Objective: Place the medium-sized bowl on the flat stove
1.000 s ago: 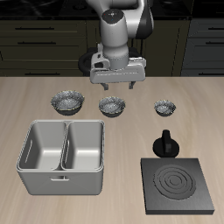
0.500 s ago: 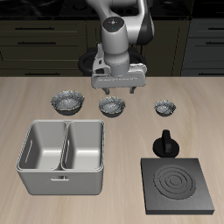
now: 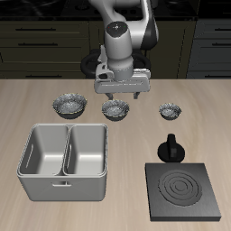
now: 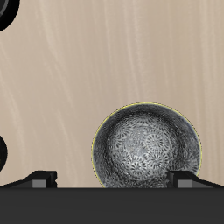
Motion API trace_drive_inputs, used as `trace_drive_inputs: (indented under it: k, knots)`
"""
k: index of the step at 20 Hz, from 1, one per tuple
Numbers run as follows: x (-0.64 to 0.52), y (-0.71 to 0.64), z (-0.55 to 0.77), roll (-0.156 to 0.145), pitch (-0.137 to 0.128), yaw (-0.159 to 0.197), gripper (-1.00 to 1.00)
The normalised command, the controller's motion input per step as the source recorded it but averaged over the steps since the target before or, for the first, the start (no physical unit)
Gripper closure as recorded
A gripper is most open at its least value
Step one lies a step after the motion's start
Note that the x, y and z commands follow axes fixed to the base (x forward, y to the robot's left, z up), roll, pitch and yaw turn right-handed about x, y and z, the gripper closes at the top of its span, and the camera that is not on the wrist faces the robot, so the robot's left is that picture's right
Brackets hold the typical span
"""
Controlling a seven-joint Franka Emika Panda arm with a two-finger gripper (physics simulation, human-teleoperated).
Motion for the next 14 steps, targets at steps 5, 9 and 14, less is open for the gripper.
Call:
trace_drive_inputs:
  k: [5, 9, 14]
  knots:
    - [0.01, 0.01, -0.24, 0.0, 0.022, 0.004, -1.0]
    - [0.06, -0.02, -0.22, -0.022, 0.021, -0.001, -1.0]
    - [-0.03, 0.04, -0.2, 0.005, 0.003, 0.012, -1.0]
